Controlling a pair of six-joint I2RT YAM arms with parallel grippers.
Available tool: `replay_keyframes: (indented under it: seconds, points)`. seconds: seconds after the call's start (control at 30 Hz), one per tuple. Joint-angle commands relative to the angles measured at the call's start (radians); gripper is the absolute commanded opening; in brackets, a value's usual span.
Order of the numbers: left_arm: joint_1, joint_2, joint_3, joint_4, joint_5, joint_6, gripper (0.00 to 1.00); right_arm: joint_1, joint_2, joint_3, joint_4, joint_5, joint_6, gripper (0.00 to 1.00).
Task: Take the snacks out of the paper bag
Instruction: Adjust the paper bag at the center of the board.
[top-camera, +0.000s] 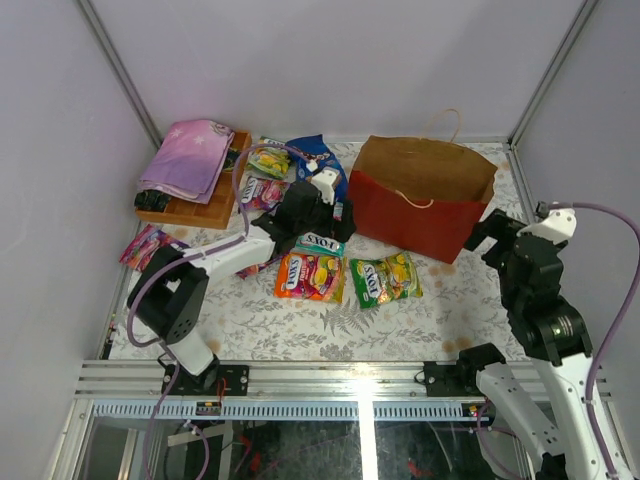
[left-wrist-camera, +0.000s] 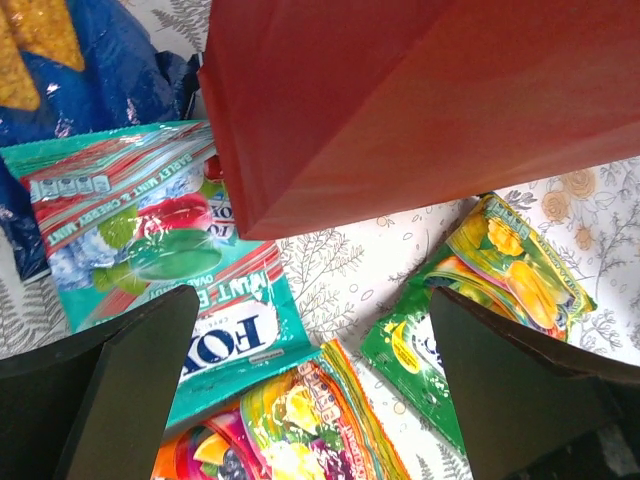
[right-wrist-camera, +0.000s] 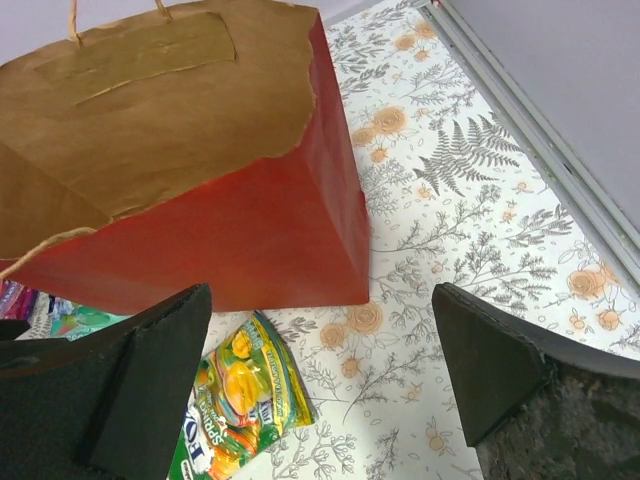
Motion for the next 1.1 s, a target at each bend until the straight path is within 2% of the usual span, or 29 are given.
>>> replay_keyframes:
  seconds: [0.0,0.17,0.47,0.77,1.07]
  points:
    - [-0.019,0.063,0.063,0.014,-0.080,0.075,1.00,0.004,-0.054,-0.077,-0.004,0.017,0.029,0.99]
    - [-0.025,0.122,0.117,0.016,-0.099,0.091,1.00,0.003,-0.047,-0.257,0.123,-0.106,0.023,0.94]
    - [-0.027,0.242,0.247,-0.005,-0.142,0.101,1.00,-0.033,0.189,-0.474,0.520,-0.189,0.088,0.92]
    - [-0.026,0.448,0.477,-0.108,-0.138,0.087,1.00,-0.066,0.412,-0.541,0.778,-0.193,0.129,0.91]
    - [0.015,0.612,0.716,-0.193,-0.164,0.029,1.00,-0.094,0.766,-0.390,1.001,-0.233,0.106,0.90]
